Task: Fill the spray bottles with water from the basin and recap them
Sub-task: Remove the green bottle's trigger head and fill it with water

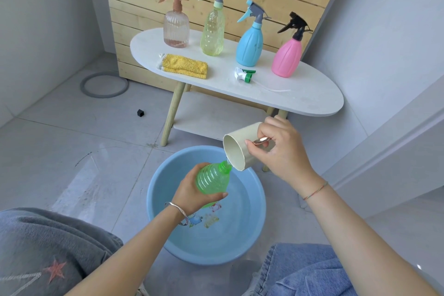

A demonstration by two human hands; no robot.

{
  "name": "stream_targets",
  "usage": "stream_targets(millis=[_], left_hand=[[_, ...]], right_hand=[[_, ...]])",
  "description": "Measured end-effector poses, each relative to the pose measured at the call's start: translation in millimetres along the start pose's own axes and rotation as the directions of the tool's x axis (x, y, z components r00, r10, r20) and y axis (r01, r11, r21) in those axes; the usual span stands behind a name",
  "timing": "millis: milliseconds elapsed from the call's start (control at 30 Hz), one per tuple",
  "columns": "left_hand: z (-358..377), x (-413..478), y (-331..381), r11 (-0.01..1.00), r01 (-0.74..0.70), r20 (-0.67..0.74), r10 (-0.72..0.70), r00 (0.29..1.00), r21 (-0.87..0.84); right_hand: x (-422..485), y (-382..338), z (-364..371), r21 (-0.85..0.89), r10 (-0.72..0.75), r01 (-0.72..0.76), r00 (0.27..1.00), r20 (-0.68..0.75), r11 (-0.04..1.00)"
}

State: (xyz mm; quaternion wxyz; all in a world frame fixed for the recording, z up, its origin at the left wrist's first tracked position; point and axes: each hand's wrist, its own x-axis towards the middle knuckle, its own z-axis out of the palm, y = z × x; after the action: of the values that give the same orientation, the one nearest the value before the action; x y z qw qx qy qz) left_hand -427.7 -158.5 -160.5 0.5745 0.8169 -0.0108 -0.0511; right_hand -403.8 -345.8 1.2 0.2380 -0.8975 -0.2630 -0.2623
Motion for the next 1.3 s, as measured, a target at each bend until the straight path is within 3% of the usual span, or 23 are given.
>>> stream_targets(millis=[400,500,600,767,900,967,1100,1300], left_hand=[[0,0,-1,1.000,0.016,-0.013,-0.016,1.000,-0.005],[0,1,-3,0.999,0.023,-0.019,-0.024,1.000,-0.023],[0,2,-5,0.999,0.033,-0.028,-0.034,0.999,-0.036],[-2,4,-9,0.996,0.060,-0.070,-0.064,0.995,-0.059],[-8,5,-9,0.993,0.062,-0.126,-0.074,0.989,-0.098],[-11,7,-12,0.990,0.071,-0.148,-0.088,0.985,-0.119],[-16,8,-13,0.990,0.088,-0.188,-0.108,0.976,-0.115],[-19,17,-15,0.990,0.068,-0.215,-0.093,0.972,-0.122]], right_hand=[[-2,-1,3,-0.071,-0.116,0.116,0.993,0.009,0.991],[-4,0,4,0.005,-0.028,0.028,1.000,-0.013,1.000],[-6,9,5,0.163,0.199,-0.185,0.977,-0.073,0.969],[-21,50,42,0.422,0.638,-0.573,0.770,-0.016,0.703],[-58,75,94,0.324,0.821,-0.807,0.556,0.131,0.495],[-87,83,124,0.210,0.849,-0.866,0.492,0.193,0.454],[-130,86,165,-0.015,0.818,-0.845,0.514,0.258,0.535],[-157,80,189,-0.282,0.660,-0.602,0.619,0.425,0.747]])
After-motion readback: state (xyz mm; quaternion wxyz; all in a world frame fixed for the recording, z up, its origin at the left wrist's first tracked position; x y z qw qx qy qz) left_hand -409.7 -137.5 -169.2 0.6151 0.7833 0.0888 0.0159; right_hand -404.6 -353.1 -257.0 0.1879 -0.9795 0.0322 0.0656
